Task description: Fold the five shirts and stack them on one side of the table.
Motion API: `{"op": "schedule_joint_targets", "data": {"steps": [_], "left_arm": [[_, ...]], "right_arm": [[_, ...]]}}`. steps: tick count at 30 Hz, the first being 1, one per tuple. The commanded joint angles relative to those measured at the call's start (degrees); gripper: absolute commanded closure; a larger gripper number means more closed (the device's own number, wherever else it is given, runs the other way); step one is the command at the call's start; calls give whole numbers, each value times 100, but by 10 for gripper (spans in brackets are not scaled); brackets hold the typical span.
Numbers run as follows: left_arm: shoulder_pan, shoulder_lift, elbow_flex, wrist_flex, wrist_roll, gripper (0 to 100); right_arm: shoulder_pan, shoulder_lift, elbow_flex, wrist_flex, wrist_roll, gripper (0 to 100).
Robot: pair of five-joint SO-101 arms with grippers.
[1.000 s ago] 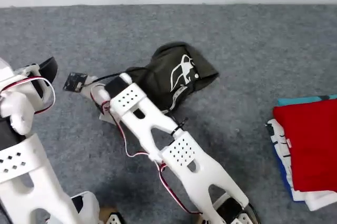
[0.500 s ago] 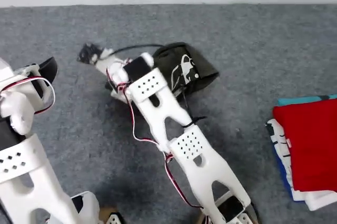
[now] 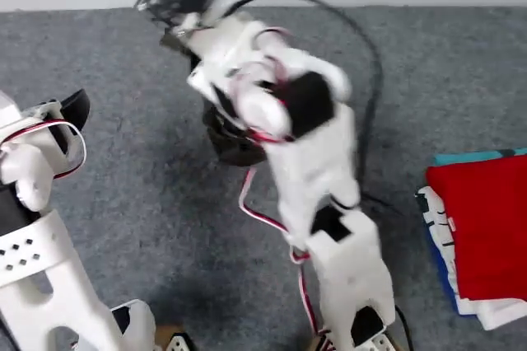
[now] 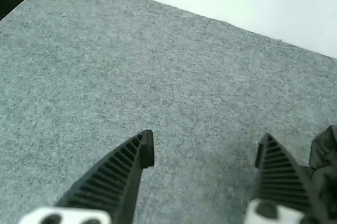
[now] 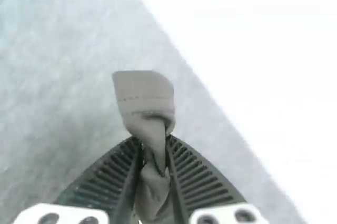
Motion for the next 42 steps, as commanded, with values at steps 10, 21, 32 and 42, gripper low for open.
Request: {"op": "schedule_joint_targets", "data": {"steps": [10, 21, 32, 42], "left_arm": [[1064, -105, 611, -475, 26, 694], [2743, -88, 2334, -1846, 35, 694], [3218, -114, 2941, -2338, 35, 694], [3218, -97, 2949, -2338, 35, 694]], "right_arm": [[1349, -3521, 2681, 233, 62, 988], [2677, -5393, 6901, 207, 53, 988], [5376, -5842, 7965, 207, 53, 983], [6967, -5895, 9442, 215, 53, 983]]}}
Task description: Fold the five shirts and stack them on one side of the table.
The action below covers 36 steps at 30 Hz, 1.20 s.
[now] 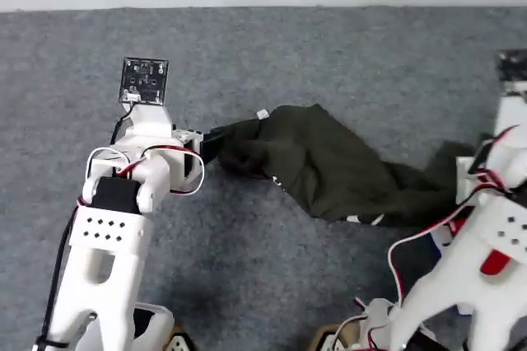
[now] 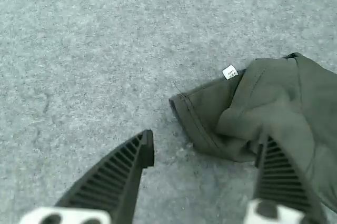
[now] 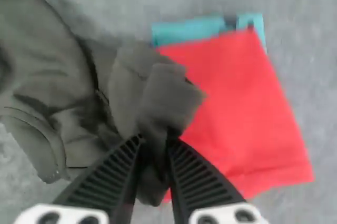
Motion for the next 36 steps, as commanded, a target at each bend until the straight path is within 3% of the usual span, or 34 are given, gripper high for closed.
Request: {"op": "schedule_joint_targets", "data": {"steps": [1, 7, 9, 14, 18, 25, 29, 36], "left_arm": [[53, -97, -22, -79, 35, 694], [53, -97, -13, -70, 35, 694], [53, -97, -13, -70, 35, 694], [44, -97, 92, -105, 35, 694], [-123, -97, 119, -105, 35, 694], [-519, -97, 127, -79, 35, 694], [-615, -97, 127, -70, 35, 694], [-607, -97, 136, -70, 35, 694]], "right_arm": [[338, -171, 193, 215, 53, 979], [295, -233, 141, 224, -9, 753], [-4, -347, -26, 215, -229, 728], [-2053, -391, 18, 189, -475, 728], [-3899, 259, 563, -479, -457, 728], [-5666, 2888, 695, -2484, -492, 729], [-6176, 4391, -264, -2862, -695, 729], [-6255, 6440, -2576, -2844, -703, 730]]}}
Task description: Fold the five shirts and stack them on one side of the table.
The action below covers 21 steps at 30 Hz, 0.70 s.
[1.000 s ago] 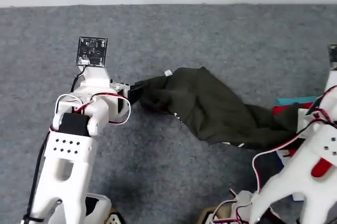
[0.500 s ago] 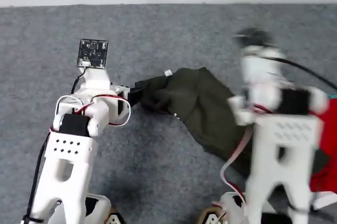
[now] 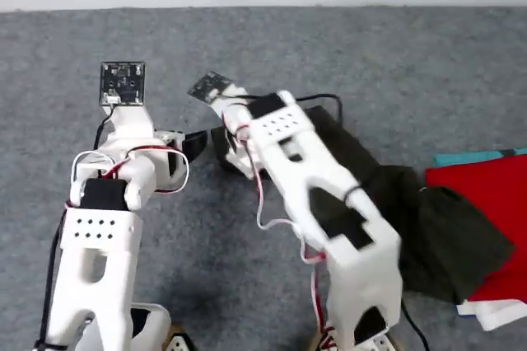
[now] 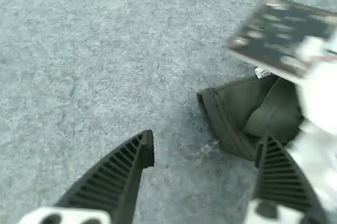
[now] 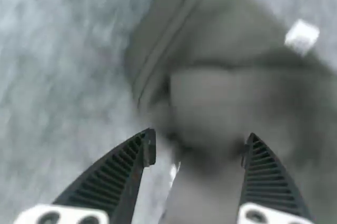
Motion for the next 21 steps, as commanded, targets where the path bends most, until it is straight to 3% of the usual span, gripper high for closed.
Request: {"op": "schedule_joint_targets", "data": {"steps": [1, 9, 15, 21], "left_arm": [[-53, -97, -22, -70, 35, 694], [-53, -97, -22, -70, 35, 694], [-53, -97, -22, -70, 35, 694], [-53, -97, -22, -70, 35, 694]], "right_arm": [[-4, 716, -1231, -66, -35, 733], [558, 1895, -2224, -66, -18, 991], [857, 1578, -3042, 963, -18, 990], [884, 760, -4492, 2941, 167, 990]]}}
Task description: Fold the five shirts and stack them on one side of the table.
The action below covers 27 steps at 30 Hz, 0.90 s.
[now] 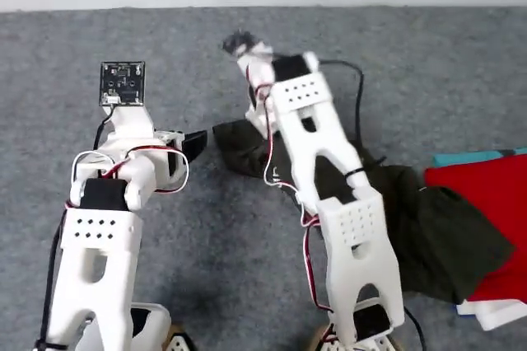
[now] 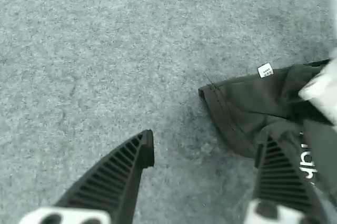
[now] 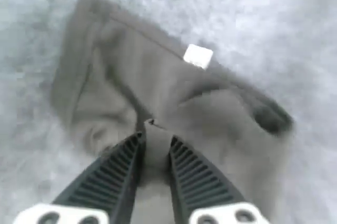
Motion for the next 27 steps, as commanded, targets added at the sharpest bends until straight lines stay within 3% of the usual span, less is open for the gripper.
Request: {"op": "schedule_joint_targets", "data": {"steps": [1, 13, 20, 27], "left_arm": [[-44, -97, -22, -70, 35, 694], [-44, -97, -22, -70, 35, 694], [0, -97, -22, -97, 35, 694], [615, 316, -75, -651, 457, 692]], "right_arm": [[57, -840, -870, 1068, 299, 990], [1341, -3424, -352, 1024, 352, 990], [2607, -5138, 1196, 1024, 360, 990], [2721, -6607, 2936, 989, 387, 990]]}}
